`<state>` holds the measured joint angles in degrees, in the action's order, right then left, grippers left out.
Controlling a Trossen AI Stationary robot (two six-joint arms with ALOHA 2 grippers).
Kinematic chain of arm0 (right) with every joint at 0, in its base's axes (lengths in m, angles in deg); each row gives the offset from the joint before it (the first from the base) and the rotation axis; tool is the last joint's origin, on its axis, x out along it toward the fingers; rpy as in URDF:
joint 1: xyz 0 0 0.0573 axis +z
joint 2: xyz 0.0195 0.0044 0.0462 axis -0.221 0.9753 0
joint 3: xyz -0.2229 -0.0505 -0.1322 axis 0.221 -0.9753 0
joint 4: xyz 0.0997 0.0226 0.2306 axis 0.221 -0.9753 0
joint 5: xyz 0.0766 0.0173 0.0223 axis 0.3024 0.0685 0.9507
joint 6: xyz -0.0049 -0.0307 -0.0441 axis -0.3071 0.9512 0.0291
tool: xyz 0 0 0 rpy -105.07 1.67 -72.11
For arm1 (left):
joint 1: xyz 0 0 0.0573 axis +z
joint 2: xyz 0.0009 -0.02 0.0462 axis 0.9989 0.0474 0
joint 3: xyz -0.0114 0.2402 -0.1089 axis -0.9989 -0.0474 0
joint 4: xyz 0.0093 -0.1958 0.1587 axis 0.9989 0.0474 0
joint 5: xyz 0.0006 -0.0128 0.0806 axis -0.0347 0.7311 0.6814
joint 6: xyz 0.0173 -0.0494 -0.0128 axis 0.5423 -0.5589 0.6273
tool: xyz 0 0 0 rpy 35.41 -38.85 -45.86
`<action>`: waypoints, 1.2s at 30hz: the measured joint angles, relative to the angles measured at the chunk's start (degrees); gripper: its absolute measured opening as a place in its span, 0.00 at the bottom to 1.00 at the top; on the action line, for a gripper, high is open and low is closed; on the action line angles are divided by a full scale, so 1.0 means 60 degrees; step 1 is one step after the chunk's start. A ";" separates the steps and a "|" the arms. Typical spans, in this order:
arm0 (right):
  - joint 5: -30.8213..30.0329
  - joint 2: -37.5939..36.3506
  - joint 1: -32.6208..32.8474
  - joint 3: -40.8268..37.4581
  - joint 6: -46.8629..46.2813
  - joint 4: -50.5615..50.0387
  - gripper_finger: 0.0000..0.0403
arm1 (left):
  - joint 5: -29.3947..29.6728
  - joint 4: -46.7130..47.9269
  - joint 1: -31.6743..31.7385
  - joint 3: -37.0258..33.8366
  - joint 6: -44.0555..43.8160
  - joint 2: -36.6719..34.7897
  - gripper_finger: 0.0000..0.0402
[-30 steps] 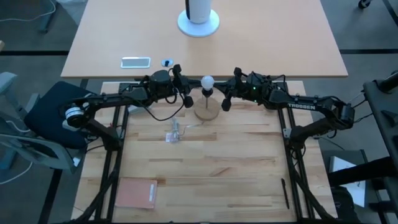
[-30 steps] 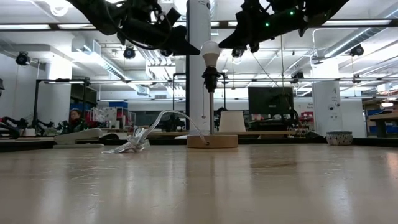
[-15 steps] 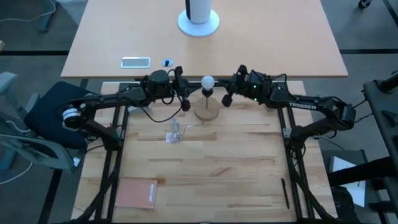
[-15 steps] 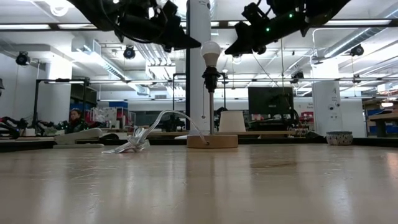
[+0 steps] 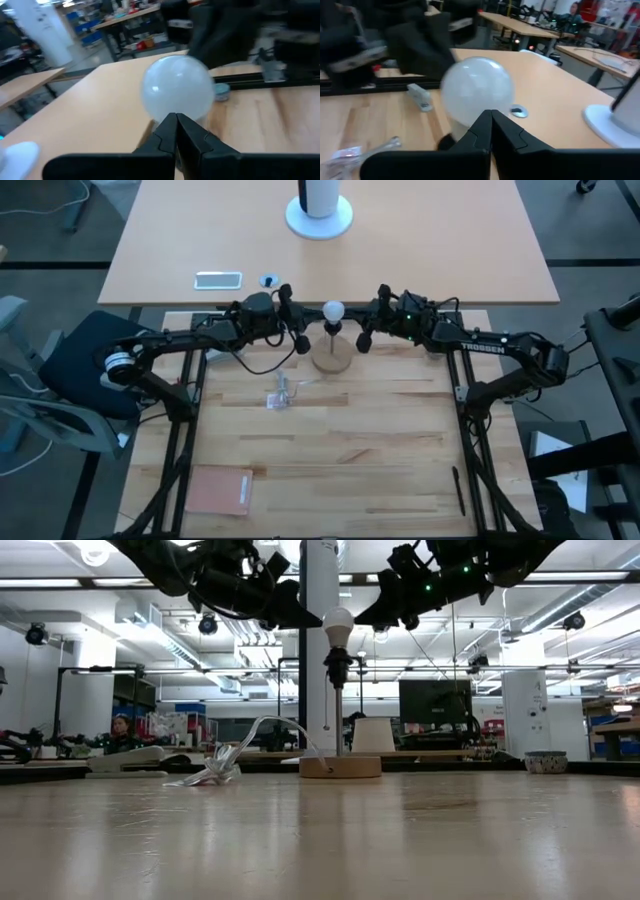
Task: Screw lightbulb
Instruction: Insert the lightbulb into the desk lamp
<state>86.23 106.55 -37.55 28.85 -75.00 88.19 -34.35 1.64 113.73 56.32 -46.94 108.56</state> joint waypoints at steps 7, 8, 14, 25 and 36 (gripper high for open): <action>0.0167 -0.0026 0.0234 0.0000 -0.0015 -0.0234 0.00 | 0.0126 0.0006 0.0057 0.0000 -0.0011 -0.0016 0.00; 0.0093 -0.0060 0.0227 0.0000 -0.0015 -0.0261 0.00 | 0.0105 0.0087 0.0061 0.0000 -0.0014 -0.0066 0.00; -0.0583 -0.0313 0.0194 0.0000 0.0028 -0.0587 0.00 | 0.0019 0.0795 0.0027 0.0000 -0.0033 -0.0405 0.00; -0.0455 0.0161 -0.0276 -0.0004 0.0233 0.0326 0.00 | -0.0816 0.0577 -0.0001 0.0004 -0.0067 -0.0167 0.00; 0.0280 0.0240 -0.0186 -0.0004 -0.0046 0.0391 0.00 | -0.0309 0.0544 0.0022 0.0000 -0.0069 -0.0124 0.00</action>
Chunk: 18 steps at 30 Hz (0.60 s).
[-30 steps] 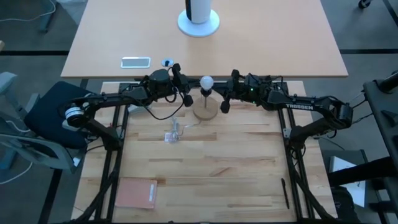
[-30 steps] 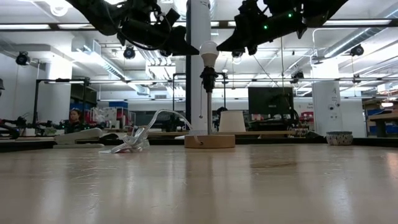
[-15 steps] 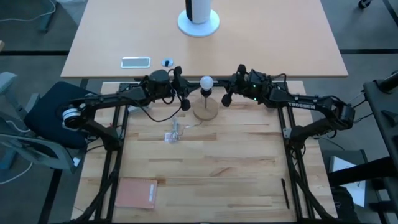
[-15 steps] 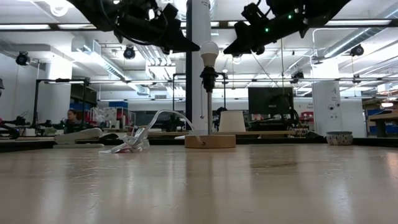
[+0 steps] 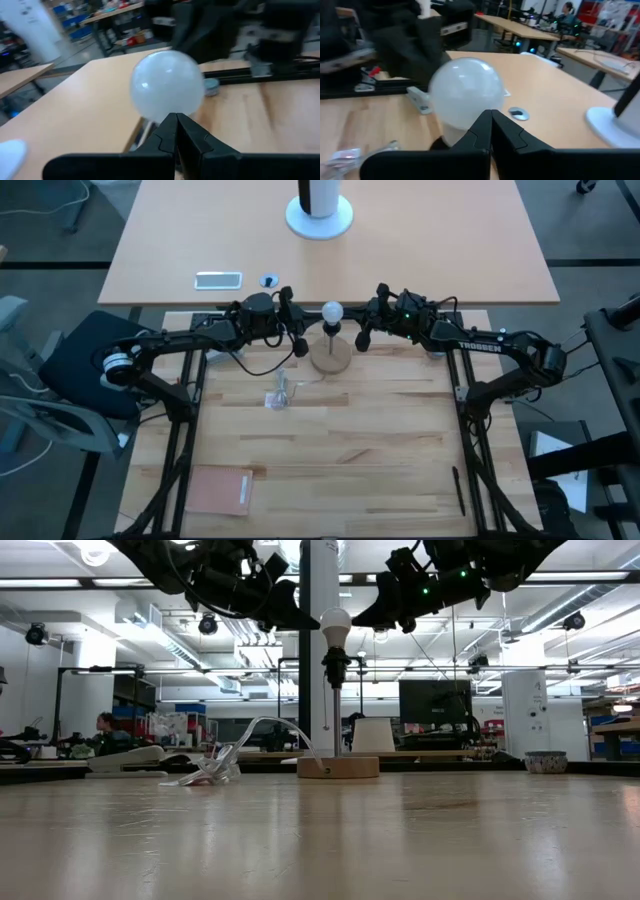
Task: Screw lightbulb
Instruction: Insert the lightbulb into the desk lamp
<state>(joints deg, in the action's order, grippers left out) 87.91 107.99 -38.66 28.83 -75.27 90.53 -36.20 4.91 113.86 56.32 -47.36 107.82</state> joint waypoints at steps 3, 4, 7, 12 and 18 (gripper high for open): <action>0.0279 -0.0004 0.0121 0.0000 -0.0195 -0.0016 0.00 | 0.0405 0.0002 0.0035 0.0000 0.0004 0.0007 0.00; 0.0312 -0.0004 0.0188 0.0000 -0.0207 -0.0014 0.00 | 0.0486 0.0006 0.0035 0.0000 0.0015 0.0007 0.00; 0.0328 -0.0037 0.0299 0.0000 -0.0212 -0.0026 0.00 | 0.0499 -0.0001 0.0039 0.0000 0.0006 0.0014 0.00; 0.0153 -0.0144 0.0289 0.0000 -0.0355 -0.0141 0.00 | 0.0473 0.0489 0.0016 0.0000 0.0004 -0.0152 0.00; -0.0738 -0.0324 0.0249 0.0000 -0.0126 -0.0509 0.00 | -0.0043 0.0929 -0.0027 0.0000 0.0018 -0.0437 0.00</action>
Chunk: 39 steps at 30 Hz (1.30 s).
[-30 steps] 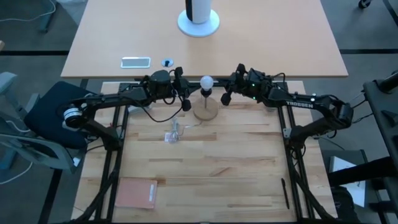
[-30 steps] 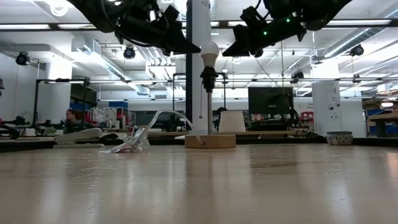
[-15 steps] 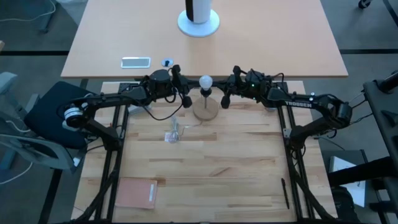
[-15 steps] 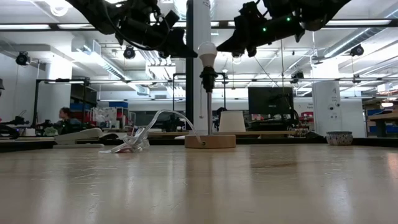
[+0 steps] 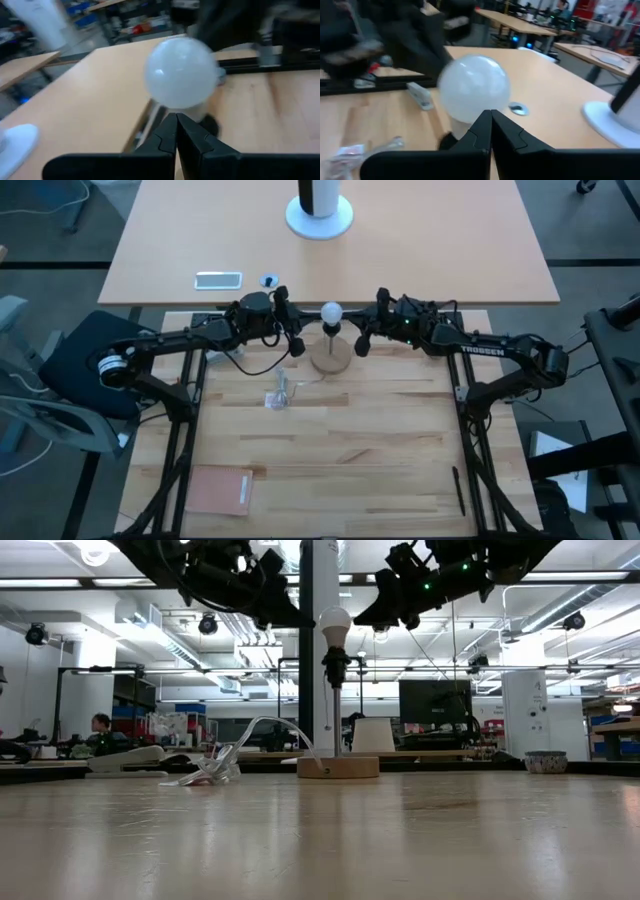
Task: Screw lightbulb
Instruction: Insert the lightbulb into the desk lamp
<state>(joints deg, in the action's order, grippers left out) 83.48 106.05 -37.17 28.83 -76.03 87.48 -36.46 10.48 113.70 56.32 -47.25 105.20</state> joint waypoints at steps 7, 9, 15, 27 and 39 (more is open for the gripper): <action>-0.0054 0.0211 -0.0317 0.0000 0.0100 0.0236 0.00 | -0.0724 -0.0429 -0.0001 0.0007 0.0080 0.0187 0.00; -0.0022 0.0290 -0.0313 0.0000 0.0143 0.0336 0.00 | -0.0666 -0.0610 0.0027 0.0007 0.0069 0.0307 0.00; 0.0631 0.0291 -0.0231 0.0000 0.0172 0.0300 0.00 | -0.0173 -0.0945 0.0066 0.0005 0.0078 0.0575 0.00; 0.0645 0.0265 0.0362 0.0000 0.0167 0.0106 0.00 | 0.0073 -0.0862 0.0140 0.0000 0.0062 0.0625 0.00; -0.0780 -0.0022 0.0181 0.0000 0.0493 -0.0303 0.00 | -0.0956 -0.0296 0.0114 0.0000 0.0055 0.0127 0.00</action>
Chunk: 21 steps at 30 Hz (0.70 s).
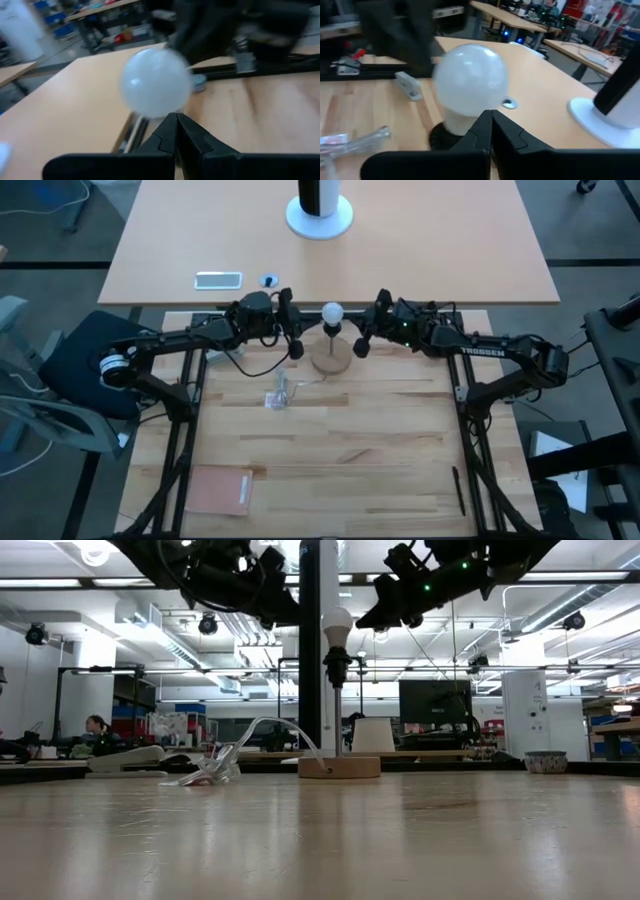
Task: Screw lightbulb
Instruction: Insert the lightbulb into the desk lamp
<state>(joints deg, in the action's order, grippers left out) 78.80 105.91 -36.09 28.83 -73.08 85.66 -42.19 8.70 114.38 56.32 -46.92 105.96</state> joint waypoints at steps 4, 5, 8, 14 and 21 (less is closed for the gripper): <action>-0.0002 0.0004 -0.0269 0.0000 0.0014 0.0075 0.00 | -0.0051 -0.0365 -0.0027 0.0007 -0.0040 0.0157 0.00; 0.0077 0.0004 -0.0303 0.0000 0.0014 0.0093 0.00 | -0.0018 -0.0361 -0.0027 0.0007 -0.0069 0.0204 0.00; 0.0536 0.0004 -0.0362 0.0000 0.0011 0.0285 0.00 | 0.0020 -0.0742 -0.0023 0.0007 -0.0080 0.0362 0.00; 0.0924 0.0110 -0.0355 0.0000 -0.0077 0.0484 0.00 | 0.0083 -0.0923 -0.0009 0.0007 -0.0101 0.0473 0.00; 0.1573 0.0142 -0.0171 0.0000 -0.0255 0.0482 0.00 | 0.0917 -0.0926 0.0028 0.0007 -0.0175 0.0477 0.00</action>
<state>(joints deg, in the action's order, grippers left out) 88.24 106.77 -37.11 28.83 -74.61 88.55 -36.69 3.15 114.55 56.37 -47.97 108.83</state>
